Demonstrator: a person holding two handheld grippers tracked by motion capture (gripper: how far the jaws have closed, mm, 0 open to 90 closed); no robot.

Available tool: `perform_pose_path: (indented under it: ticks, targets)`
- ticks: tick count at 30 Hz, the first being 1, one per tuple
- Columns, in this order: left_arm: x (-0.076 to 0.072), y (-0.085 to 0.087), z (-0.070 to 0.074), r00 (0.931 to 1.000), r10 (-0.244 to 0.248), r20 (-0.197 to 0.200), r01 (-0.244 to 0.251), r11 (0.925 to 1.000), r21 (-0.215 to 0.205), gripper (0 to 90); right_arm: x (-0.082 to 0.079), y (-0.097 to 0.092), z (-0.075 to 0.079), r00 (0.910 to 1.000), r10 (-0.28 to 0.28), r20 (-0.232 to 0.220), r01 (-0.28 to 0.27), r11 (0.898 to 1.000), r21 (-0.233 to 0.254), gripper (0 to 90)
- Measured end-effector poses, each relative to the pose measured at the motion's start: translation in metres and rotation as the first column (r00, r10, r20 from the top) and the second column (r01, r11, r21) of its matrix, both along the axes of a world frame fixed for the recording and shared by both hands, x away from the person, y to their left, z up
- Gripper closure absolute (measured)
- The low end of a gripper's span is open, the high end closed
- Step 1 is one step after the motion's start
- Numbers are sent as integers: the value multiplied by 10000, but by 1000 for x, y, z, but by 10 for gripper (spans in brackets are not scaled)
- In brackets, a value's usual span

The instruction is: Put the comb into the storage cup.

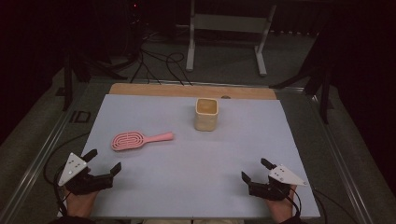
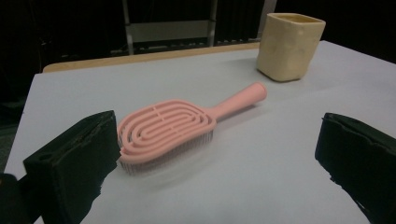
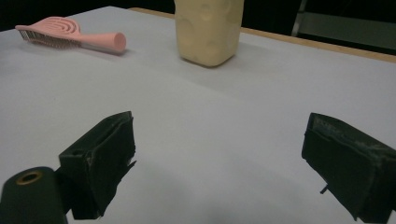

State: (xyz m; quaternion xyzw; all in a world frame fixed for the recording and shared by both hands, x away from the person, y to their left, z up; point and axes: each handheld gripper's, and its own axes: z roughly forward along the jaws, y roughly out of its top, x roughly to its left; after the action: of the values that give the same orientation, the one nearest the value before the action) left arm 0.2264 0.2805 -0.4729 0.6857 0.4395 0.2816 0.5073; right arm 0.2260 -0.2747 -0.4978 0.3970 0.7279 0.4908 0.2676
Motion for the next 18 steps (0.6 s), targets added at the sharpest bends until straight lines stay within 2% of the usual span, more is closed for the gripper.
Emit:
perform_pose_path:
  ticks: [11, 18]
  targets:
    - [28, -13, 27, 9986, 100, 513, -99, 9999, -21, 23, 1, -3, -1, 9999, -147, -6, 147, 9996, 220, 94]
    - [54, -29, 40, 9989, -276, 378, 272, 9996, 116, 19, 2, -3, -1, 9998, -182, -21, 182, 9997, 186, 94]
